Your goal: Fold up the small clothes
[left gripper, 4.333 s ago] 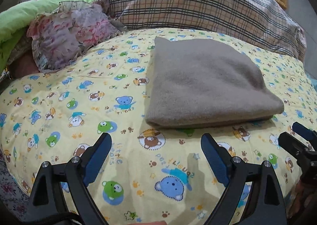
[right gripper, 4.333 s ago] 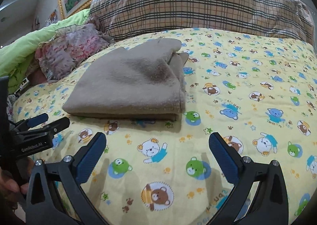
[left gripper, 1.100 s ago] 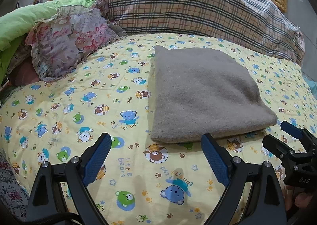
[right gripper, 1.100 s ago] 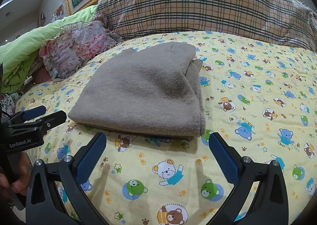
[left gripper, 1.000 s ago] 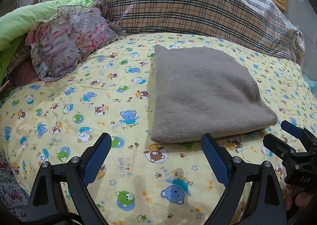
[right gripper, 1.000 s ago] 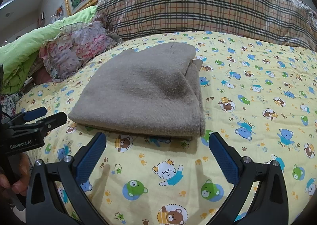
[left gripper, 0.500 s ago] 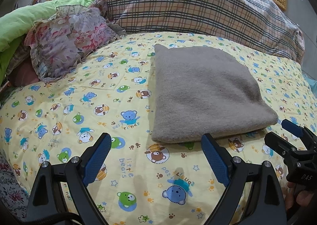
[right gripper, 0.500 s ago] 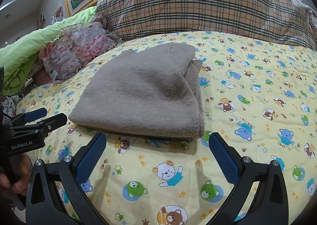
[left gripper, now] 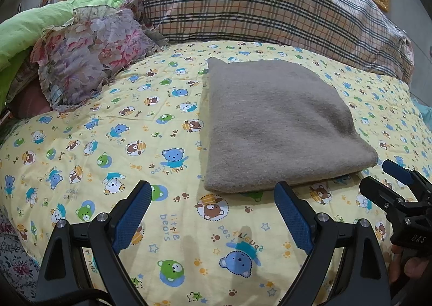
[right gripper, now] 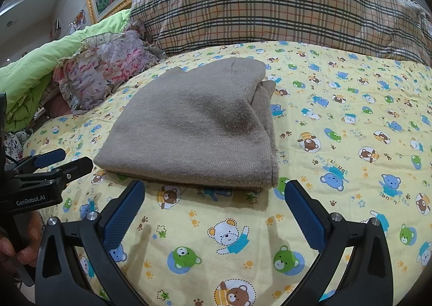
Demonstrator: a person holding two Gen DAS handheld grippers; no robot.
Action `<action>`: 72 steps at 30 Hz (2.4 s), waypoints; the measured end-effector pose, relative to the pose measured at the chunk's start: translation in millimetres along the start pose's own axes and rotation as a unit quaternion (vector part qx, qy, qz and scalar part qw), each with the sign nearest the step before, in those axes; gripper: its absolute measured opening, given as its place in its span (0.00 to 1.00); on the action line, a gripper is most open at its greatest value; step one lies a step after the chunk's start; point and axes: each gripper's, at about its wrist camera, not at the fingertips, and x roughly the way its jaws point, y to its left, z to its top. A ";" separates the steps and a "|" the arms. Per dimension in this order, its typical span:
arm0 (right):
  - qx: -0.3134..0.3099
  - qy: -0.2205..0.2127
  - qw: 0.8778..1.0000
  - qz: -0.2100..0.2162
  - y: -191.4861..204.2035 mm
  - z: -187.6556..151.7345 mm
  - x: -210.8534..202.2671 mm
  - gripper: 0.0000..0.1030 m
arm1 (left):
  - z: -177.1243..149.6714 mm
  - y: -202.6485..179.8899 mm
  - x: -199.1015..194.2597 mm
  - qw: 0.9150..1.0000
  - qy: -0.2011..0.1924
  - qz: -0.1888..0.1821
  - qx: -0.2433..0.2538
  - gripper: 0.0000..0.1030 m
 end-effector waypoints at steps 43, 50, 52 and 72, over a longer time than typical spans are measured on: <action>0.009 0.001 1.000 0.003 1.8 0.4 -0.2 1.00 | 3.5 -3.0 1.7 1.000 0.007 -0.005 0.005 0.90; 0.010 0.002 1.000 0.003 0.7 0.8 0.2 1.00 | 3.7 -3.9 1.9 1.000 0.008 -0.006 0.006 0.90; 0.010 0.002 1.000 0.003 2.6 1.0 -0.3 1.00 | 3.8 -3.9 2.2 1.000 0.008 -0.006 0.006 0.90; 0.016 0.001 1.000 0.006 4.3 3.4 -2.6 1.00 | 7.2 -5.3 -0.3 1.000 0.008 -0.010 0.006 0.90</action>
